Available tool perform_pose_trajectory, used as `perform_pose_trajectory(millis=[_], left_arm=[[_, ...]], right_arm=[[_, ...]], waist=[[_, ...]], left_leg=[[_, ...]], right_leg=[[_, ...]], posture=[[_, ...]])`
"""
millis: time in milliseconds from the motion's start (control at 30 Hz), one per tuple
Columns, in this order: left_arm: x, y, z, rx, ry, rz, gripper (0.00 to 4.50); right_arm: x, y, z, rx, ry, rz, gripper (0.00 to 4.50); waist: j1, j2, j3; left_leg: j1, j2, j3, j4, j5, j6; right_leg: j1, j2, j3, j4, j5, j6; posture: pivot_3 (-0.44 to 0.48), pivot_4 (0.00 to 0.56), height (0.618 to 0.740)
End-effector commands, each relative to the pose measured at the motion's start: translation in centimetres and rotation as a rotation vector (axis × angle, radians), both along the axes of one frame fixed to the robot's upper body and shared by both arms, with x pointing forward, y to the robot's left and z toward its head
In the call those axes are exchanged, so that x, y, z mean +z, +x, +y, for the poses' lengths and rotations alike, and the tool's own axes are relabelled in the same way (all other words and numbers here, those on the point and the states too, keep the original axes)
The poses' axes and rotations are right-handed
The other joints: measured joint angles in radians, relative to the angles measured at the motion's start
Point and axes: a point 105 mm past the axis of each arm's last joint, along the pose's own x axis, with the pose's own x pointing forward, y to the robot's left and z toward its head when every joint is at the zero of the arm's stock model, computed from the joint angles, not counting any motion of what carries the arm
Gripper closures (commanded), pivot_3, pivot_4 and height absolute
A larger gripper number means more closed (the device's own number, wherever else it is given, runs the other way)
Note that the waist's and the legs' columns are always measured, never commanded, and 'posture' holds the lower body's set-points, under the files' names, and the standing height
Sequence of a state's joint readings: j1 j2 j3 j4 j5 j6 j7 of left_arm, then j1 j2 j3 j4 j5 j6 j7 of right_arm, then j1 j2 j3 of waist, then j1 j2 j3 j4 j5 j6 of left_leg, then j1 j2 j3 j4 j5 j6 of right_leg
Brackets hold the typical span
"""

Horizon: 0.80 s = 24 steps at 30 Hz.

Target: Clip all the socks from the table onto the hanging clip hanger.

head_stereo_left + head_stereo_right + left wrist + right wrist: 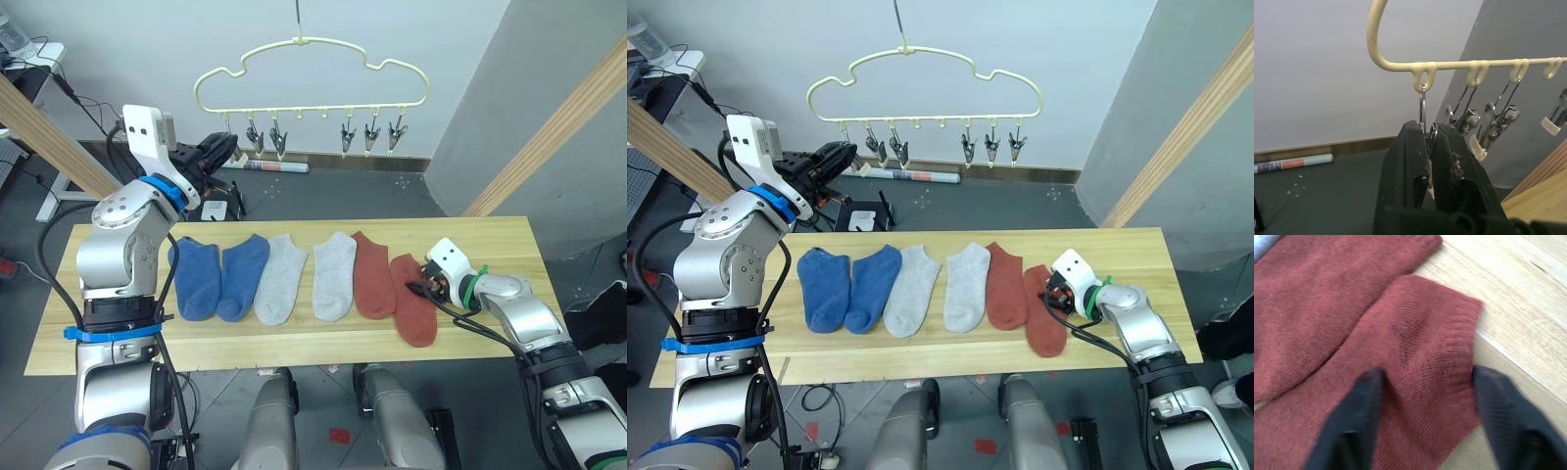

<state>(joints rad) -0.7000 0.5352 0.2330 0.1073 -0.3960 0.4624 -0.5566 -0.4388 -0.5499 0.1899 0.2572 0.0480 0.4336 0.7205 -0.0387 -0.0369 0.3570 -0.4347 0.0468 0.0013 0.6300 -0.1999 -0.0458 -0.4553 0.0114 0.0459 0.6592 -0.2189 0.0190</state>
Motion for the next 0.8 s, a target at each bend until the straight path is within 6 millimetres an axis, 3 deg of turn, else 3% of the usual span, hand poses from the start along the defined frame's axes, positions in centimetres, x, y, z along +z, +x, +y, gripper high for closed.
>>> perform_pose_trajectory(millis=[33,133,233,367,467,600,667,800], left_arm=[[1.4,-0.8,0.1,-0.005,0.007,-0.052,4.42],[1.1,-0.8,0.1,-0.009,-0.028,-0.020,4.42],[0.6,-0.7,0.3,-0.037,-0.173,0.090,4.42],[-0.3,-2.0,-0.8,-0.206,-0.327,0.331,4.42],[0.0,-2.5,-0.8,-0.257,-0.406,0.398,4.42],[-0.1,-3.2,-1.1,-0.350,-0.510,0.515,4.42],[0.2,-3.3,-1.4,-0.387,-0.551,0.533,4.42],[0.4,-3.3,-1.9,-0.419,-0.578,0.562,4.42]], right_arm=[[-0.7,-0.5,-0.5,0.017,-0.038,0.003,3.24],[-0.8,-0.7,-0.8,0.035,-0.070,-0.024,4.29],[-0.2,-0.8,-1.2,0.049,-0.085,-0.070,4.48],[6.3,-1.1,0.1,0.094,0.034,-0.180,4.48],[8.0,-2.6,2.0,0.181,0.097,-0.162,4.48],[12.2,-6.5,8.7,0.446,0.304,-0.076,4.48],[13.1,-6.7,10.9,0.491,0.373,-0.061,4.48],[12.8,-5.5,14.2,0.502,0.388,-0.077,4.48]], waist=[[0.002,0.000,0.000],[0.006,0.000,0.000],[0.008,0.000,0.000],[0.004,0.000,0.000],[-0.001,0.000,0.000],[-0.004,0.000,0.000],[-0.009,0.000,0.000],[-0.009,0.000,0.000]], left_leg=[[0.000,0.000,0.000,0.000,0.000,0.000],[0.000,0.000,0.000,0.000,0.000,0.000],[0.000,0.000,0.000,0.000,0.000,0.000],[0.000,-0.001,0.000,0.001,0.000,0.000],[0.001,0.000,0.000,0.001,0.001,-0.001],[0.002,0.002,-0.004,0.000,0.001,-0.002],[0.002,0.002,-0.004,0.000,0.002,-0.004],[0.002,0.000,-0.005,0.001,0.003,-0.005]], right_leg=[[0.000,0.000,0.000,0.000,0.000,0.000],[0.000,0.000,0.000,0.000,0.000,0.000],[0.000,0.000,0.000,0.000,0.000,0.000],[0.000,-0.001,0.000,0.002,0.000,0.000],[0.000,0.000,0.000,0.004,0.000,0.000],[0.000,0.003,-0.003,0.005,0.000,0.000],[-0.001,0.003,-0.003,0.006,0.000,0.000],[0.000,0.001,-0.003,0.006,0.000,0.000]], posture=[[-0.019,0.381,0.740],[-0.017,0.383,0.740],[-0.009,0.381,0.740],[-0.005,0.386,0.740],[-0.010,0.386,0.740],[-0.023,0.383,0.740],[-0.032,0.381,0.740],[-0.031,0.375,0.740]])
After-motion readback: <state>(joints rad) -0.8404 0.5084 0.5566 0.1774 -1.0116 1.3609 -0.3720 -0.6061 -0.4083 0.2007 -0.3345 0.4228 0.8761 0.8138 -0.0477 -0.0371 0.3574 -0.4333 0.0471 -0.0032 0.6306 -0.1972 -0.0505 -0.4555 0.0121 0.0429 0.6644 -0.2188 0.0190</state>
